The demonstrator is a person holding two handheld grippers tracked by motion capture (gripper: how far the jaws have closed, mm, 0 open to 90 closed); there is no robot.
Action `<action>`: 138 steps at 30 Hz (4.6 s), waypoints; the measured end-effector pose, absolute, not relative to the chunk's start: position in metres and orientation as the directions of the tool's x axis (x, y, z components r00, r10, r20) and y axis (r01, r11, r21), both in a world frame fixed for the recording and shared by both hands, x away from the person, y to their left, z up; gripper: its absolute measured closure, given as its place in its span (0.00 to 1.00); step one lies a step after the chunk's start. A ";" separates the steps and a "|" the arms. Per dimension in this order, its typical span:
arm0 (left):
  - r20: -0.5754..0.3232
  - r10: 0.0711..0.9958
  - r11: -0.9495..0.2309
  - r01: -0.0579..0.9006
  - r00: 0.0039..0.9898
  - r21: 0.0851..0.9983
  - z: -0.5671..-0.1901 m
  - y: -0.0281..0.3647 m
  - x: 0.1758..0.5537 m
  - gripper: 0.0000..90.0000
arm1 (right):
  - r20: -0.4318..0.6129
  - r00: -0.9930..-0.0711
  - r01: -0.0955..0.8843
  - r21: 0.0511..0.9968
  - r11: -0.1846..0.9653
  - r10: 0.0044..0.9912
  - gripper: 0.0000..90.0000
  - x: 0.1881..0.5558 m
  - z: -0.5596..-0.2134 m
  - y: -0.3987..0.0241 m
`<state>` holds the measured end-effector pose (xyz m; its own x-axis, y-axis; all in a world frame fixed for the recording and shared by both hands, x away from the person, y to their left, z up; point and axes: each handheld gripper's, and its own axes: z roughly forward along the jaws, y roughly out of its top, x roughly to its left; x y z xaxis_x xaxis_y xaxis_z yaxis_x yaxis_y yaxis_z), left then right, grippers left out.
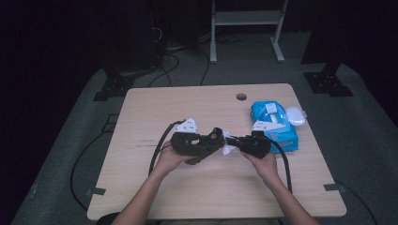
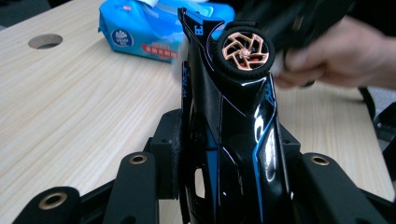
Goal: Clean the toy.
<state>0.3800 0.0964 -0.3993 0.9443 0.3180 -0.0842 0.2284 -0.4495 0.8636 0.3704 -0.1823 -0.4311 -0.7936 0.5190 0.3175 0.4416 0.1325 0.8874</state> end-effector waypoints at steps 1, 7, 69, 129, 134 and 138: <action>-0.077 0.322 -0.457 0.226 0.944 0.860 -0.400 0.096 0.380 0.63 | 0.321 -0.792 0.457 0.876 0.154 0.519 0.94 0.371 -0.435 -0.181; -0.056 0.320 -0.524 0.226 0.946 0.821 -0.411 0.088 0.386 0.63 | 0.292 -0.786 0.431 0.891 0.144 0.545 0.95 0.371 -0.427 -0.189; -0.068 0.288 -0.602 0.236 0.955 0.763 -0.431 0.064 0.414 0.63 | 0.283 -0.766 0.432 0.891 0.137 0.578 0.95 0.366 -0.418 -0.217; -0.193 0.278 -0.632 0.331 0.941 0.701 -0.441 0.082 0.436 0.48 | 0.209 -0.768 0.458 0.839 0.292 0.605 0.94 0.396 -0.436 -0.164; -0.209 0.289 -0.593 0.346 0.934 0.727 -0.432 0.101 0.434 0.44 | 0.210 -0.768 0.460 0.839 0.292 0.605 0.94 0.397 -0.436 -0.164; -0.210 0.308 -0.570 0.357 0.928 0.740 -0.427 0.113 0.433 0.45 | 0.209 -0.770 0.458 0.839 0.294 0.603 0.94 0.396 -0.436 -0.164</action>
<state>0.4328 0.1128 -0.4269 0.9280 0.3077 -0.2101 0.3566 -0.5698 0.7404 0.3965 -0.1645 -0.4362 -0.7699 0.6030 0.2089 0.4583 0.2945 0.8386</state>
